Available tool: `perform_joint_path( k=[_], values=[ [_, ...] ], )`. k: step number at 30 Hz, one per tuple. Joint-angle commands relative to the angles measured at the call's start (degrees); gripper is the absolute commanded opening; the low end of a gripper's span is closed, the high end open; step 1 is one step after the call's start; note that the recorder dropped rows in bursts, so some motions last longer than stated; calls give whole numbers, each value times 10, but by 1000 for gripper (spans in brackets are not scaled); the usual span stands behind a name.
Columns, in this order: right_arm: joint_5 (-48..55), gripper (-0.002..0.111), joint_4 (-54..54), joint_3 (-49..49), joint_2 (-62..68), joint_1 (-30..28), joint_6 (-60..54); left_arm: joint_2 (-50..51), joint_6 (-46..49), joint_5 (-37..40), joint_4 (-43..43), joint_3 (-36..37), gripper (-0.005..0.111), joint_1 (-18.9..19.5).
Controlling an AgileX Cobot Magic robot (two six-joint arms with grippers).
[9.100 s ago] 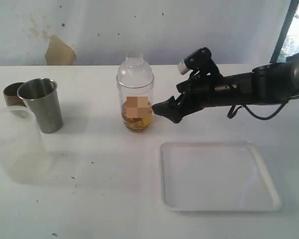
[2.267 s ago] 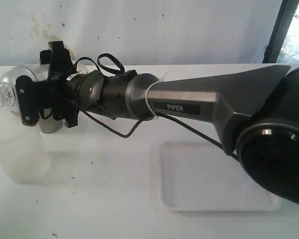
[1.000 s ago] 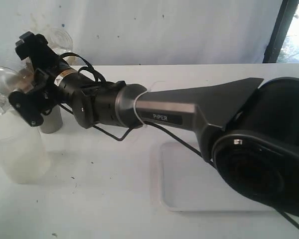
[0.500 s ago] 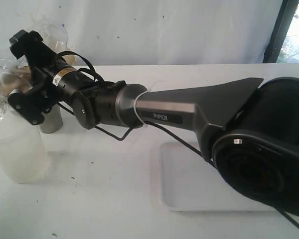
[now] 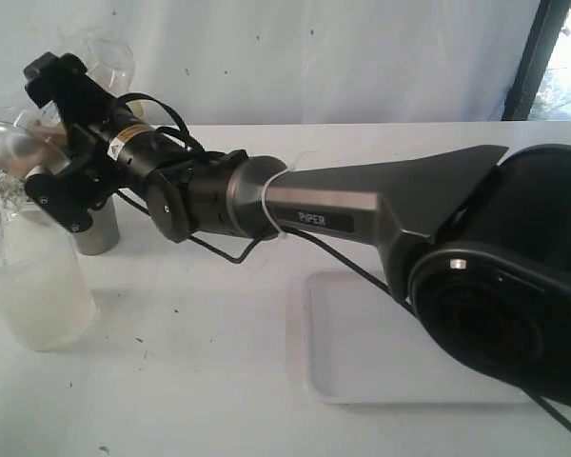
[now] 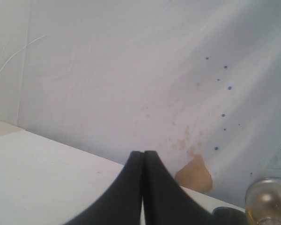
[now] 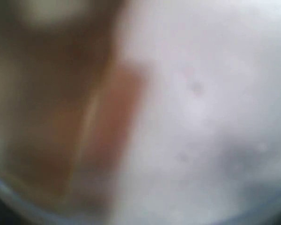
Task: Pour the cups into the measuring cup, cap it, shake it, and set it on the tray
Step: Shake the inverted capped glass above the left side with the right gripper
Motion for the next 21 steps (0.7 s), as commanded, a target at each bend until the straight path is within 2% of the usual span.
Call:
perform_joint_path(
  k=[1, 21],
  values=[
    [-42, 0, -16, -9, -11, -3, -11, -2, 2, 6, -2, 2, 0, 0],
    [-51, 0, -66, -9, -10, -10, -11, -2, 1, 8, -1, 2, 0, 0]
  ],
)
